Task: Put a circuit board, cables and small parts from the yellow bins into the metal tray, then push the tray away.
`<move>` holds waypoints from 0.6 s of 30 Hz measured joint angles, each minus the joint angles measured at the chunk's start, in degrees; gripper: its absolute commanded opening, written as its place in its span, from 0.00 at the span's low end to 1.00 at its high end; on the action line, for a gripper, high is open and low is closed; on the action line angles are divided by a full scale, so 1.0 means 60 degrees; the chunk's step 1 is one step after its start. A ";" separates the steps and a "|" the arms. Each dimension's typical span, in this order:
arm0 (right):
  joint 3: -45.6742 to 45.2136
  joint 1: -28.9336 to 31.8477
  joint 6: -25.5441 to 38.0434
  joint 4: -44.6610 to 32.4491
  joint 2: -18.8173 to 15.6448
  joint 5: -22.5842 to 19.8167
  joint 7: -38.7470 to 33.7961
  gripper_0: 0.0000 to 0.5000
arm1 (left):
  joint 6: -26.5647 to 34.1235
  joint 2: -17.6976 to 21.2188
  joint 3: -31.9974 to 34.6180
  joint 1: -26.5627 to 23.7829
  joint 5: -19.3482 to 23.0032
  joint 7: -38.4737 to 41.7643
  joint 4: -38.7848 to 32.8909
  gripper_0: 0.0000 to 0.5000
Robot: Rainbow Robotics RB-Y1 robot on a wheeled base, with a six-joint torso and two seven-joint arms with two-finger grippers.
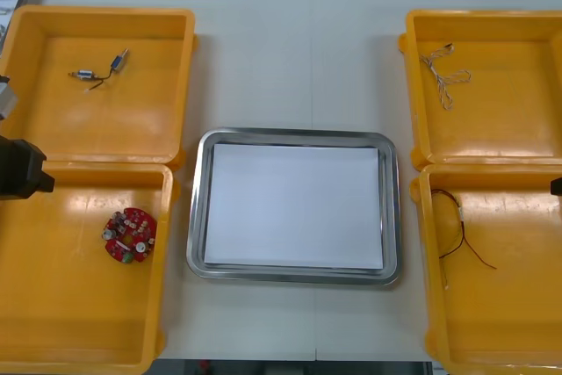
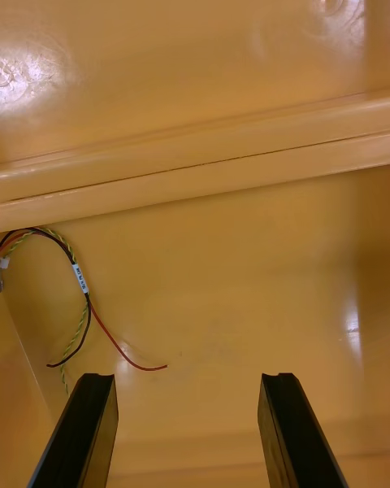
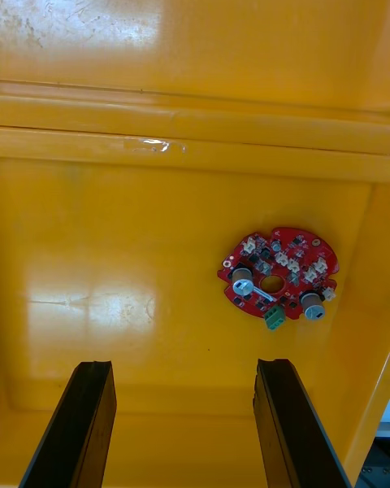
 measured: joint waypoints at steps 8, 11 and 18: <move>0.0000 0.0000 0.0000 0.0000 0.0000 0.0000 0.0000 1.00 | 0.0000 0.0000 0.0000 0.0000 0.0000 0.0000 0.0000 1.00; 0.0000 0.0000 0.0000 0.0000 0.0000 0.0000 0.0000 1.00 | 0.0000 0.0000 0.0000 0.0000 0.0000 0.0000 0.0000 1.00; 0.0000 0.0000 0.0000 0.0000 0.0000 0.0000 0.0000 1.00 | 0.0000 0.0000 0.0000 0.0000 0.0000 0.0000 0.0000 1.00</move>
